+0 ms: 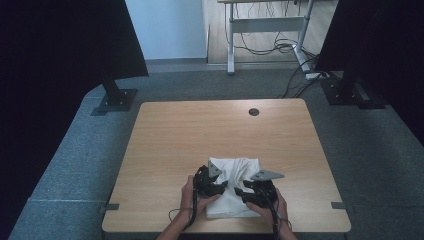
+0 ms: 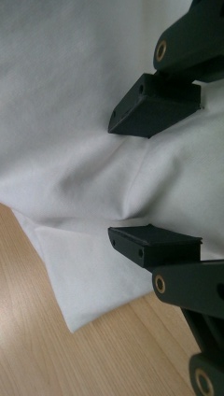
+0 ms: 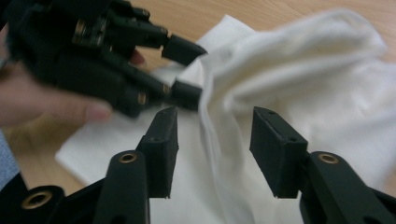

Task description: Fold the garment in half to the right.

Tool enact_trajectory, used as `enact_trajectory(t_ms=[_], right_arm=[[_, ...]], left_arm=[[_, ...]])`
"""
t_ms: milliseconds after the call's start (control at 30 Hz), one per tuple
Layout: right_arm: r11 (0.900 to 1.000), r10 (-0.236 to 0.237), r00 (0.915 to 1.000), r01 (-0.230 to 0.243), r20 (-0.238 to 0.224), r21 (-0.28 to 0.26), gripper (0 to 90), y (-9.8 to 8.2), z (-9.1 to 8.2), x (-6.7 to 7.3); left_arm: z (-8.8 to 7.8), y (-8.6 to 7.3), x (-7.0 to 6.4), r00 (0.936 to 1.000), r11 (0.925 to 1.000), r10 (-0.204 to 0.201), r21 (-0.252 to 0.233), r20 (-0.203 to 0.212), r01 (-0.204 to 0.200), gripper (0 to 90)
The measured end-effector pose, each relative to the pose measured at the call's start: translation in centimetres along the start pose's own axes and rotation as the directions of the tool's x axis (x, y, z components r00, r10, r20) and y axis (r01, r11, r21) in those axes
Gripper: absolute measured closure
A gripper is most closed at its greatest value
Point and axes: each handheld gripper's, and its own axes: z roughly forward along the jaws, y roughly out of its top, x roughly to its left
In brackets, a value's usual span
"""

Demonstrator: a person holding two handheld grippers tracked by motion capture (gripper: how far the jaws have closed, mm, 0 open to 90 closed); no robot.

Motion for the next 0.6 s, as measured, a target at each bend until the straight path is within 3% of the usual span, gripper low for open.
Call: enact_trajectory(t_ms=[133,167,200,233,467,600], right_arm=[[1.000,-0.004,0.9999,0.004,0.016,0.011,71.2,1.4,1.0,0.1],[1.000,-0.004,0.9999,0.004,0.016,0.011,71.2,1.4,1.0,0.1],[1.000,-0.023,0.9988,0.023,0.043,0.004,82.6,1.4,1.1,-0.4],[1.000,-0.022,0.9987,0.022,0.046,0.003,84.6,1.2,1.1,-0.6],[0.999,-0.006,0.9979,0.009,0.065,-0.037,86.6,-0.7,0.1,-2.5],[0.998,0.031,0.9987,-0.029,0.040,-0.050,86.3,-1.9,0.1,-3.4]], left_arm=[[0.0,0.0,0.0,0.9999,1.0000,0.005,-0.001,-0.011,-0.005,40.5],[0.0,0.0,0.0,0.9999,1.0000,0.005,-0.001,-0.011,-0.005,39.5],[0.0,0.0,0.0,0.9999,1.0000,0.009,-0.002,-0.014,-0.009,38.6],[-0.1,0.0,0.0,0.9998,0.9999,0.012,-0.003,-0.016,-0.012,37.7],[-0.2,-0.1,0.3,0.9993,0.9999,-0.016,-0.005,0.033,0.016,36.1],[-1.0,-0.1,0.7,0.9984,0.9991,-0.020,-0.038,0.052,0.022,36.7]])
